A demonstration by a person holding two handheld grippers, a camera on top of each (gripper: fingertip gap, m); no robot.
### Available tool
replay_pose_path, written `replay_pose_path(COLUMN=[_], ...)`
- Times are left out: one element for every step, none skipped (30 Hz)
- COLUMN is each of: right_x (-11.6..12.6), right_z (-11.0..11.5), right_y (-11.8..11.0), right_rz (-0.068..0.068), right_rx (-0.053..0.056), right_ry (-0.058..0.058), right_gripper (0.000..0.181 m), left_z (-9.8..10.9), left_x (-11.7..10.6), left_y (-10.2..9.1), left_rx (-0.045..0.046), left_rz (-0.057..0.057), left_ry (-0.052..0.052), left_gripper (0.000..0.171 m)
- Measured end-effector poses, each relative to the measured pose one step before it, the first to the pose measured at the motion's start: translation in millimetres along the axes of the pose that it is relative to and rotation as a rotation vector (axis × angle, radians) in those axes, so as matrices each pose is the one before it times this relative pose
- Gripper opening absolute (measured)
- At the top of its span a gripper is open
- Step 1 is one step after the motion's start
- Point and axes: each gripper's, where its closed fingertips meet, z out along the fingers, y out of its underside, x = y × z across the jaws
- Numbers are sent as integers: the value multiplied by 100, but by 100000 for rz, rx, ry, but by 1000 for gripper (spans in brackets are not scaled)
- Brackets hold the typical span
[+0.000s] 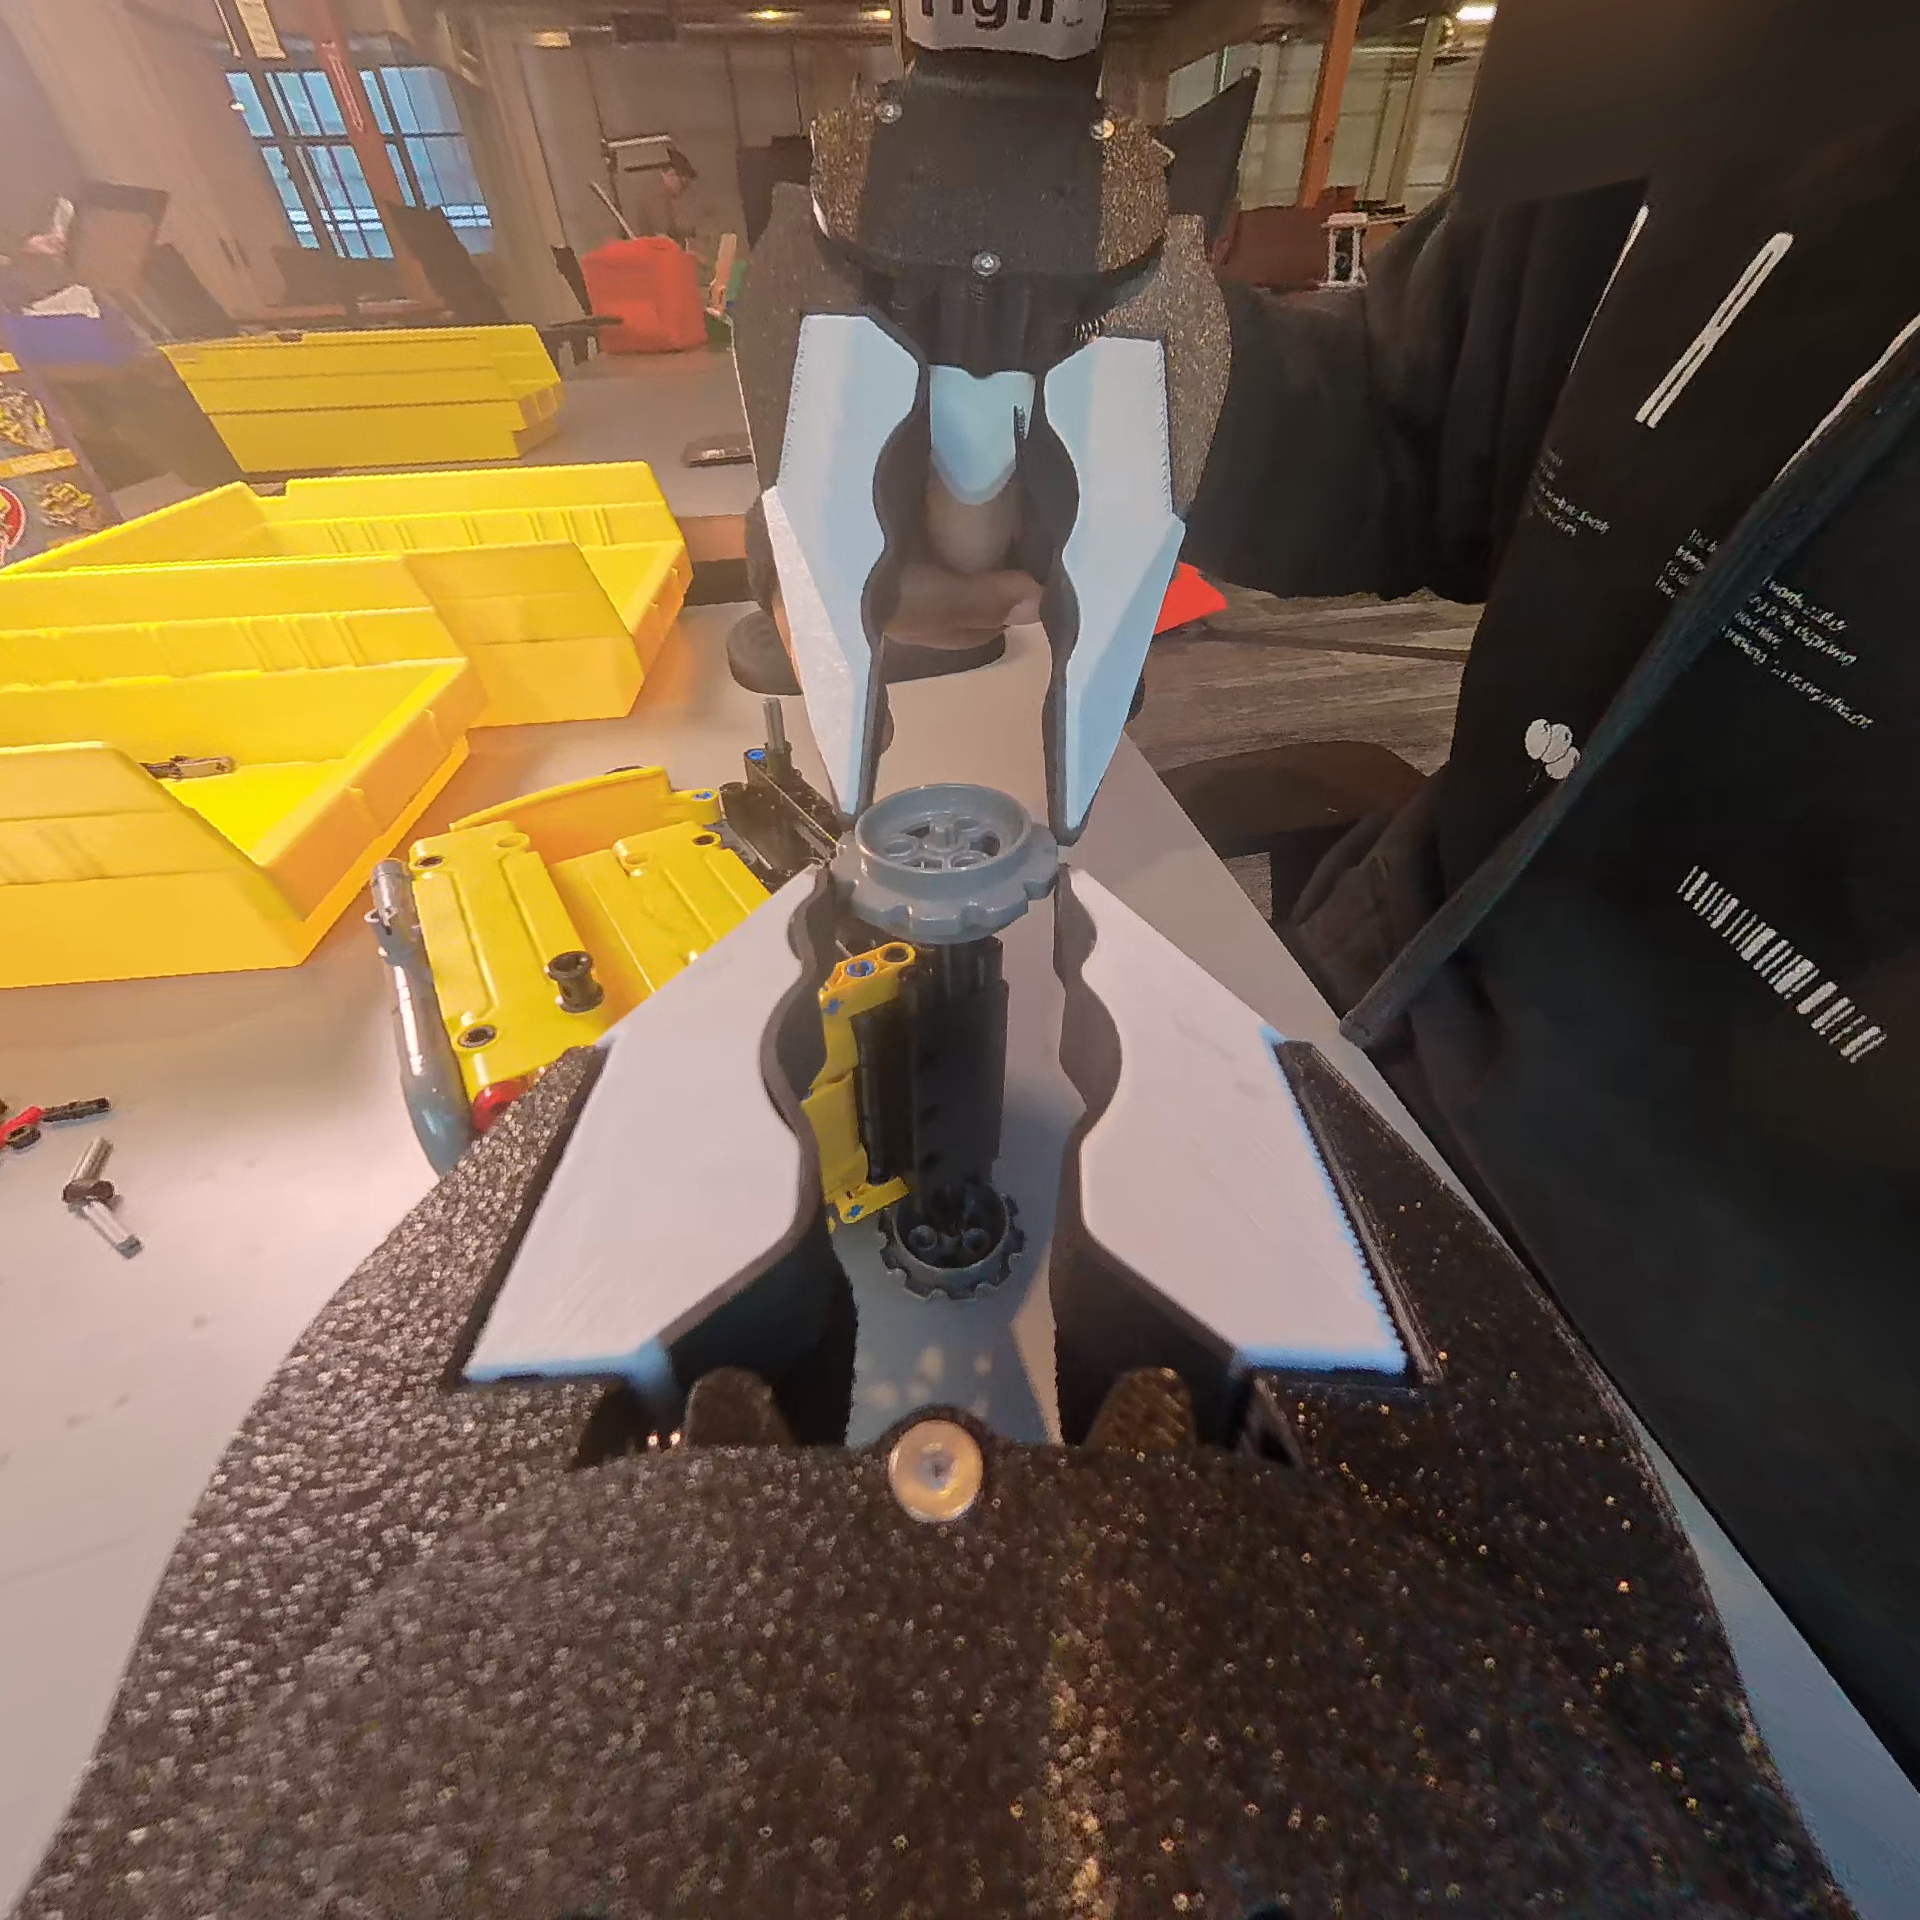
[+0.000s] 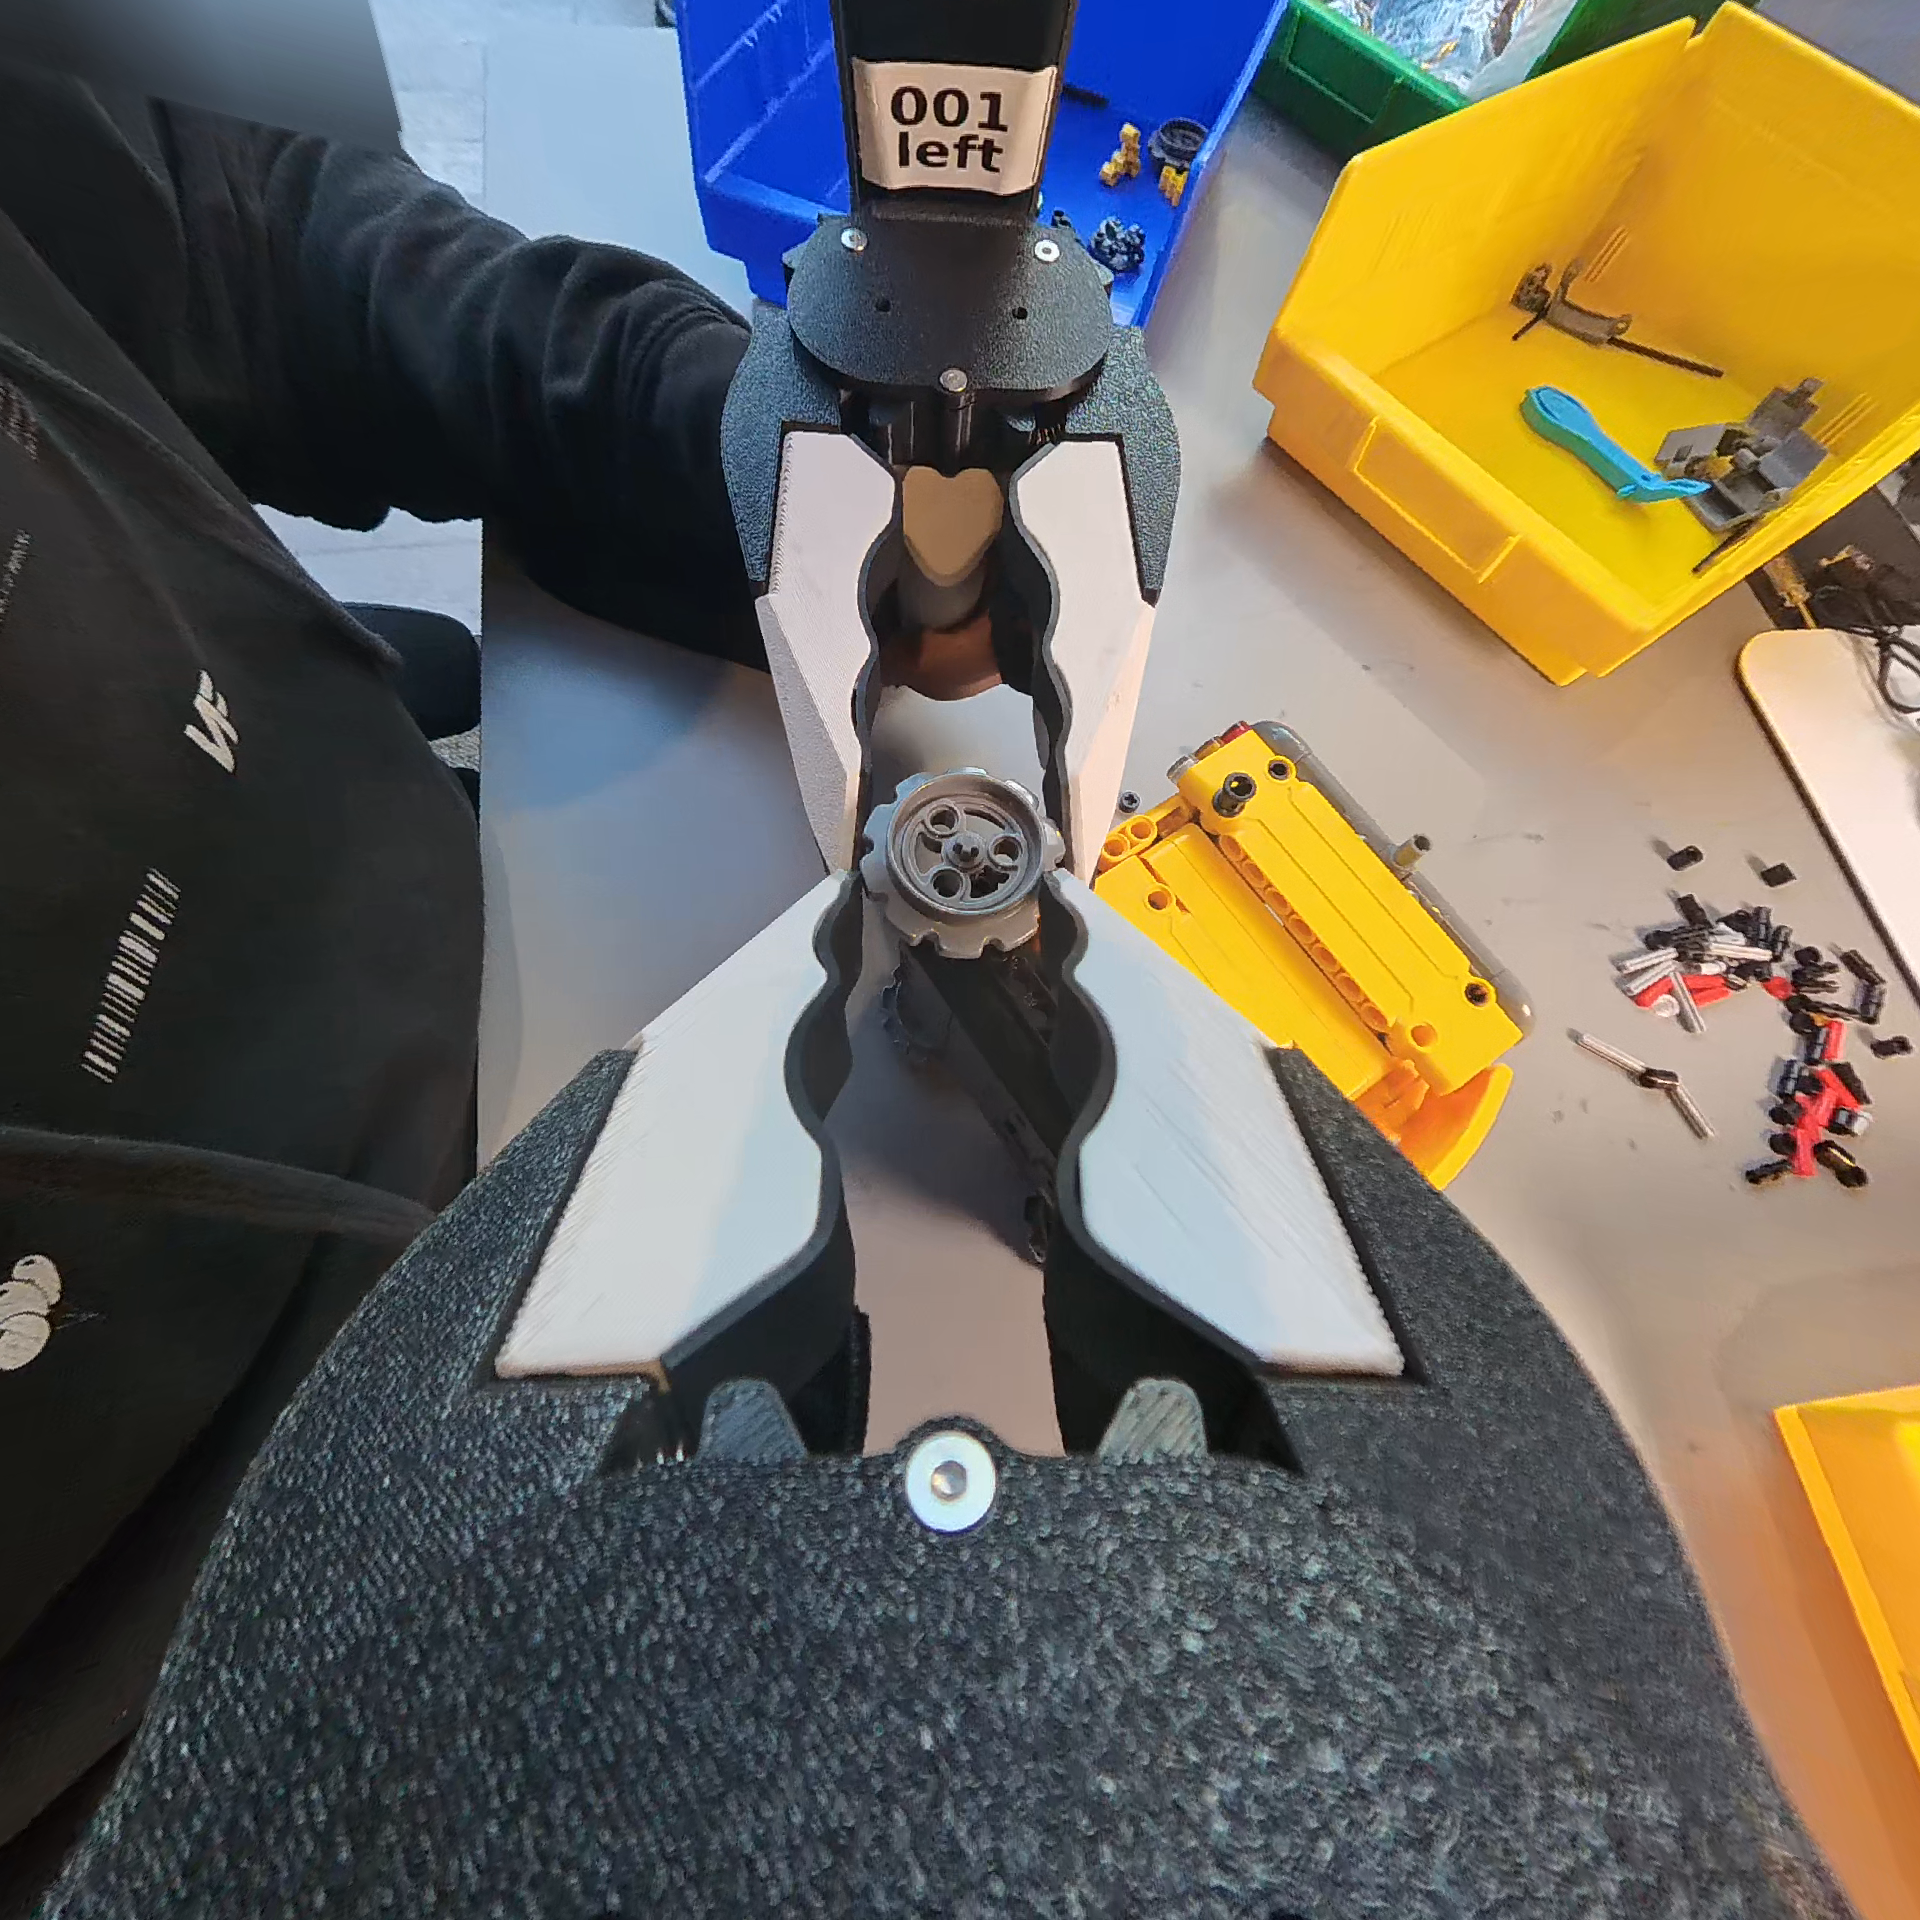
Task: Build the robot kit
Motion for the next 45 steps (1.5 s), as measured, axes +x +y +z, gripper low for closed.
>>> replay_pose_path(right_x=[-37, 34, 30, 62, 59, 50, 53, 53, 30, 12, -6, 16, 19, -5, -4, 8, 15, -2, -58, -79, -75, -33, 11, 12, 7, -16, 7, 14, -24, -14, 5, -7, 7, -5, 8, -8, 4, 11, 13, 19, -34, -7, -13, 15, 12], right_z=[-17, -38, -60, -56, -52, -58, -57, -39, -8, 4, -15, -17, -19, -18, -28, -37, -28, 4, 66, 126, 151, 141, 93, 20, 14, 30, 26, 7, -13, -15, -7, 21, 28, 26, 26, 23, 1, -15, 15, 29, 41, 47, 25, 6, 8], right_y=[32, 15, 12, 7, -3, 0, 8, -18, -17, -57, -47, -64, -105, -111, -129, -116, -63, -52, 37, 112, 132, 122, 51, -9, 17, -1, 6, 6, 11, 14, 5, -6, -11, -11, -13, -1, 17, 36, 14, 6, -8, -28, -11, 2, -3], right_rz=[365, 18, -202, -133, -37, -65, -143, -103, -12, -81, -156, -161, 7, 243, 197, 34, -47, -50, 70, 12, -108, 91, 357, 765, 653, 251, -257, -377, -244, -166, -218, -200, -210, -284, -300, -165, 16, 149, 565, 297, -598, -1014, -744, -191, 153], right_rx=[-207, -258, -225, -165, -72, -184, -146, 0, 14, 200, 82, 148, 522, 475, 596, 492, 232, 251, -141, -511, -519, -402, 6, 100, -177, -170, -289, -296, -312, -176, 2, 155, 154, 14, -79, -180, -454, -670, -663, -757, -865, -899, -885, -701, -245], right_ry=[-145, 166, 235, 277, 236, 124, 137, 131, 37, -7, -85, 61, 19, -230, -133, 37, 102, 109, -181, -254, -296, -236, -204, -484, -476, -447, -20, 81, -232, -121, -44, 22, 84, 56, 14, -126, -151, -136, -27, 183, 258, 400, 185, -116, -380], right_gripper=[34, 34, 35, 35, 35, 35, 35, 35, 35, 35, 35, 35, 35, 35, 35, 35, 35, 35, 34, 34, 33, 33, 33, 33, 33, 33, 32, 32, 32, 32, 32, 32, 32, 32, 32, 32, 32, 32, 32, 32, 32, 31, 31, 31, 31], left_z=[-7, -11, -21, -14, -21, -23, -9, -16, -16, -1, -15, -5, -14, -13, -7, -14, 7, -4, 9, 18, 22, 30, 25, -23, -38, -66, -156, -268, -354, -331, -215, -44, 94, 200, 256, 253, 172, 37, -9, -42, -80, -119, -134, -148, -105], left_x=[6, -18, 5, -3, -9, -15, -9, -4, -8, 0, -20, -15, -18, -19, -21, -12, -10, 7, -8, 5, 17, 33, 19, -4, -6, 37, 30, -35, -50, -68, -89, -92, -29, 101, 145, 70, -15, -16, -10, 3, 28, 35, 53, 53, 28], left_y=[-2, -3, 5, -6, 0, 5, 1, -2, -2, 7, -3, -6, 6, -7, 1, -5, -6, -1, -2, -2, -3, -2, 0, 5, 4, -17, -104, -303, -476, -443, -247, 15, 223, 349, 421, 404, 216, 31, 10, -2, -2, -22, -107, -213, -265], left_rx=[24, 32, 60, 62, 22, -17, 5, 34, 32, 24, 38, 51, 45, 66, 77, 54, 38, 7, 5, -2, 0, -12, -23, -20, -73, -115, 332, 1638, 2732, 2583, 1376, -251, -1518, -2288, -2702, -2598, -1625, -593, -527, -320, -278, -157, 457, 1373, 1694], left_rz=[-114, 37, -12, -122, -63, 22, -25, -86, -26, 12, -2, -37, -36, -53, -103, -102, -46, 9, 40, 12, -90, -125, 0, 104, 47, 76, 97, -199, -761, -1256, -1160, -533, 106, 656, 1075, 1130, 769, 5, -644, -550, 200, 708, 93, -796, -876], left_ry=[15, -145, -42, -20, -103, -105, -51, -13, -10, -58, -87, -94, -90, -106, -82, -78, -31, -10, -66, -19, 78, 146, 47, -140, 8, 333, 363, 85, 142, 211, 10, -295, -95, 360, 317, -224, -558, -148, 202, 259, 163, 66, 389, 586, 362], left_gripper=[40, 40, 40, 40, 40, 40, 39, 39, 40, 40, 40, 40, 40, 40, 40, 40, 40, 40, 40, 40, 40, 40, 40, 40, 40, 40, 40, 41, 43, 43, 43, 43, 43, 43, 40, 39, 39, 39, 39, 38, 38, 39, 39, 41, 41])
